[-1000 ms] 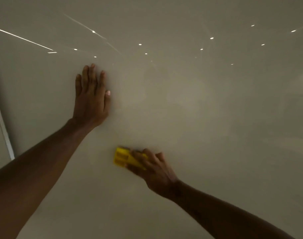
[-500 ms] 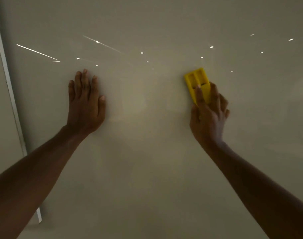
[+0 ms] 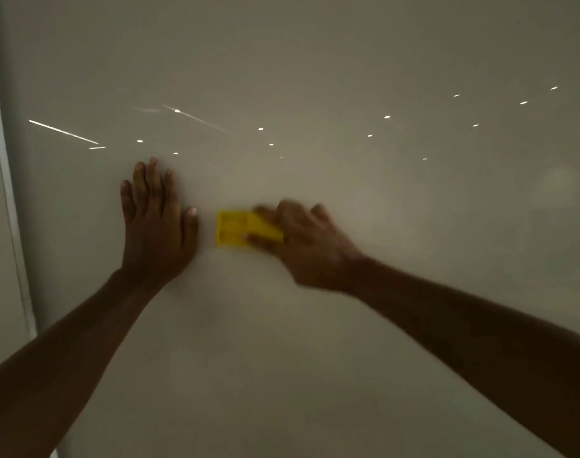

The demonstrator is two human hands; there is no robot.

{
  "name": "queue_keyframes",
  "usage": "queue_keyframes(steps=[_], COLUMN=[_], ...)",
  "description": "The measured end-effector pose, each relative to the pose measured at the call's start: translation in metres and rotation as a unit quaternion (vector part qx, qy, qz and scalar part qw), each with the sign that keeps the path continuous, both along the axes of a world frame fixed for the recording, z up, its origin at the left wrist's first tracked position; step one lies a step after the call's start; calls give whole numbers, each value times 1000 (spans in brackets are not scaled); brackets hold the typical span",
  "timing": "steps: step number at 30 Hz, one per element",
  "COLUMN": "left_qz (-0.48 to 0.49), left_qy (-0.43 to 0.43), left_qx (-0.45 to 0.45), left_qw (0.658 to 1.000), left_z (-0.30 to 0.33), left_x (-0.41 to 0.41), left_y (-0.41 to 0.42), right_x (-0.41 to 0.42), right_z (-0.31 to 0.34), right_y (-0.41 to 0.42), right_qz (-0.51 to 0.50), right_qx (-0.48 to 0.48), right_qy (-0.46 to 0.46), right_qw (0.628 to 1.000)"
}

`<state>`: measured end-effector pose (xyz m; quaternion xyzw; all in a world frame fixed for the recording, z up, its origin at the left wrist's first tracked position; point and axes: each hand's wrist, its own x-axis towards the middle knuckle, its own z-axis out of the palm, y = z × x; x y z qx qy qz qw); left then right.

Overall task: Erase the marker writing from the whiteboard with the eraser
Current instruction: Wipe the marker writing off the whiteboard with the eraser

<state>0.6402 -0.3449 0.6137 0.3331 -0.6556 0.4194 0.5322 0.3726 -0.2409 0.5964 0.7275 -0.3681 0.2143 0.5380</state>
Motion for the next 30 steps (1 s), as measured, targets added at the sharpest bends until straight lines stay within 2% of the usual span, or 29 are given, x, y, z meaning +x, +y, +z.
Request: queue_keyframes(steps=[3,5,7,9,10,12,15,16,17,18,19,21,23,25,28,30], left_qz=[-2,-11,-18,-22,-23,-27,-32,-33,-33,-32,-34,-39,-45,-57,-75,-103], left_qy=[-15,-21,-25,-32,-37,-48,-53,-54,-54,-53,-52,-51,-50,-52,-63,-79], left_qx=[-1,-1,-4,-10,-12,-13,-4,-3,-3,-1,0,3,9,19,33,49], left_qw=[1000,1000,1000,999,999,998,998,998,998,998,998,998,998,997,995,990], left_z=[5,7,8,9,9,9,7,5,3,2,0,-5,-11,-23,-50,-75], left_x=[-12,-22,-34,-47,-53,-67,-88,-93,-100,-105,-109,-119,-124,-139,-167,-193], left_y=[4,7,11,15,18,22,28,29,31,34,36,41,44,49,60,71], right_x=[-34,-70,-101,-116,-120,-125,-146,-160,-177,-192,-205,-225,-222,-218,-214,-218], right_z=[64,89,88,64,44,-7,-78,-86,-86,-83,-77,-68,-75,-103,-155,-183], right_y=[14,24,31,37,39,43,59,66,72,74,76,82,78,79,91,104], right_qz=[-19,-43,-65,-73,-69,-60,-56,-63,-70,-77,-80,-78,-60,-52,-32,-27], right_qx=[-85,-125,-156,-180,-182,-150,-56,-39,-39,-53,-76,-122,-147,-133,-40,-3], right_qy=[-137,-255,-355,-399,-392,-322,-112,-60,-51,-89,-163,-327,-398,-368,-286,-293], right_qw=[987,958,919,896,899,933,991,995,995,992,980,934,904,919,957,956])
